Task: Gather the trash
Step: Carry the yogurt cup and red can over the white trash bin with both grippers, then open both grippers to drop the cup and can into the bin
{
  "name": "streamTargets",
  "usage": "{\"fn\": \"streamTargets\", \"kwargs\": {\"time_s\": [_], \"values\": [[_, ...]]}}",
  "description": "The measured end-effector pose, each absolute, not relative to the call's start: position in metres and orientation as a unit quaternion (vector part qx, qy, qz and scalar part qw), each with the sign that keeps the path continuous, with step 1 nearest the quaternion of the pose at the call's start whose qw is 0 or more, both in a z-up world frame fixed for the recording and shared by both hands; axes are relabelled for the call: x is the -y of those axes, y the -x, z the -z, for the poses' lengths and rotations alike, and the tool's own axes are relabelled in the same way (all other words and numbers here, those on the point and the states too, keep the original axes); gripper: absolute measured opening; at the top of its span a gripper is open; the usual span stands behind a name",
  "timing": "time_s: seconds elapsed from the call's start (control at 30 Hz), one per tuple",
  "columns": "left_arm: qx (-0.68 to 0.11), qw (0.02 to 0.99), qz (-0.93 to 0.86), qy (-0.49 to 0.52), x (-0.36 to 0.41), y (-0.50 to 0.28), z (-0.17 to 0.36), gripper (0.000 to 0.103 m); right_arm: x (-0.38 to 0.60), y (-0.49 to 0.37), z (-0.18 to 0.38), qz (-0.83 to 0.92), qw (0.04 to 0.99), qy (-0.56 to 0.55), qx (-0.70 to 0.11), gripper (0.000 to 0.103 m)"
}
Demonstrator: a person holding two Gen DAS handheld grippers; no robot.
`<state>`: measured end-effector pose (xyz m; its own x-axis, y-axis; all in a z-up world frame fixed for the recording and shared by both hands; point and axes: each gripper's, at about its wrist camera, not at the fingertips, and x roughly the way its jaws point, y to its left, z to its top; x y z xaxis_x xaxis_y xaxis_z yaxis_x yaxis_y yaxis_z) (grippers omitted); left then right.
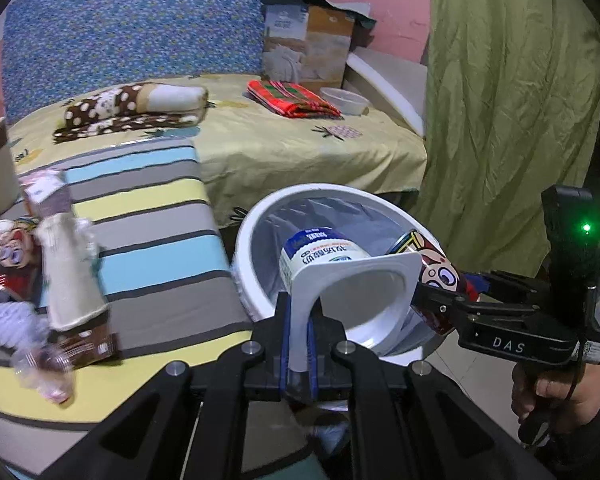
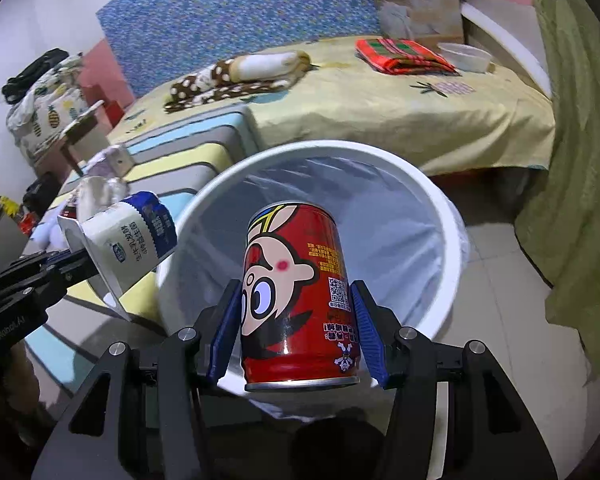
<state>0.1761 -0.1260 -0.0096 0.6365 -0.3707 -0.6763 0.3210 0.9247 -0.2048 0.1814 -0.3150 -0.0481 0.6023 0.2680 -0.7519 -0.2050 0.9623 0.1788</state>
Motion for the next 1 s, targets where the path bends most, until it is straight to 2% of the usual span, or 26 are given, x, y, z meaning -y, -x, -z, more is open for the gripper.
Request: {"fn": "streamTargets", "kwargs": {"time_s": [0.33,0.37,0.43,1.0], "values": [[-0.401,0.894,0.2,0.02,0.142,-0.191,0.025,0.01,0.327,-0.19,0.053,-0.115,0.895,-0.025,-0.43,0.055],[-0.401,0.894,0.199,0.02,0.142,-0.192,0.025,0.012,0.328,-0.19,0.053,-0.113,0.896,-0.025,-0.428,0.055],[-0.399,0.894,0.2,0.024,0.14,-0.191,0.025,0.032,0.329,-0.19,0.051,-0.11,0.898,-0.027,-0.426,0.055],[-0.37,0.908,0.187,0.056,0.107,-0.151,0.009,0.032,0.303,-0.153,0.023,-0.152,0.916,-0.041,-0.369,0.055]]}}
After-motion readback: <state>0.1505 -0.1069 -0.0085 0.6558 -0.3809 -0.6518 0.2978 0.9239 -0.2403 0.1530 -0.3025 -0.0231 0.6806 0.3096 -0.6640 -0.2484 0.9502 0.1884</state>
